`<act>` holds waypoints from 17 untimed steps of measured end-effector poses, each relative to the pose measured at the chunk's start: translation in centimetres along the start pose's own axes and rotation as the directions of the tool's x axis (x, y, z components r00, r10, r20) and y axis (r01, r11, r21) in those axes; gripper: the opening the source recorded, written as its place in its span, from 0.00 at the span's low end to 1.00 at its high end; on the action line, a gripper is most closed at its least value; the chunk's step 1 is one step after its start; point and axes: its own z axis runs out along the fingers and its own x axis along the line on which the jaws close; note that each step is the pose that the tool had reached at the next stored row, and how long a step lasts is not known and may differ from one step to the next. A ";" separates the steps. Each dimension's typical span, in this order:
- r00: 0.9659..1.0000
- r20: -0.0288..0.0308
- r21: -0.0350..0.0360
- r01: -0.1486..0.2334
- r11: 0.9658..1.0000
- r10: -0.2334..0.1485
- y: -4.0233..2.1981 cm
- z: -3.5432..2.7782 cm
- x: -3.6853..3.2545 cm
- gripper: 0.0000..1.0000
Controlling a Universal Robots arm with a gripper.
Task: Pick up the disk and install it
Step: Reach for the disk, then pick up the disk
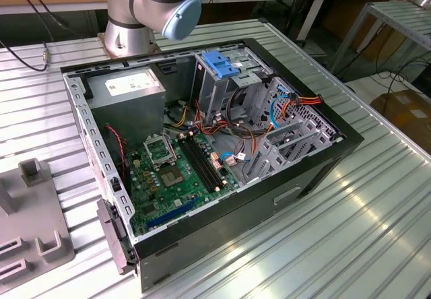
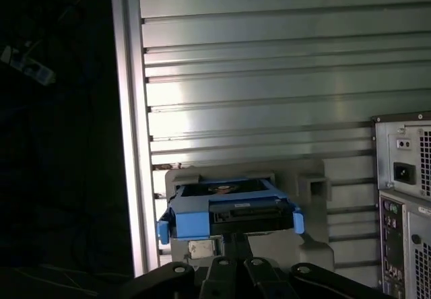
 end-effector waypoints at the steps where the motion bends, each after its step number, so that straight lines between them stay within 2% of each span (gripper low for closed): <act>1: 1.000 0.000 0.000 0.000 1.000 0.000 -0.02 0.00 0.62 0.10; 2: 1.000 0.000 0.000 0.000 1.000 0.000 -0.04 -0.01 0.93 0.10; 6: 1.000 0.000 0.000 0.000 1.000 0.000 -0.05 -0.02 1.07 0.10; 17: 1.000 0.000 0.000 0.003 1.000 -0.003 -0.05 -0.02 1.18 0.10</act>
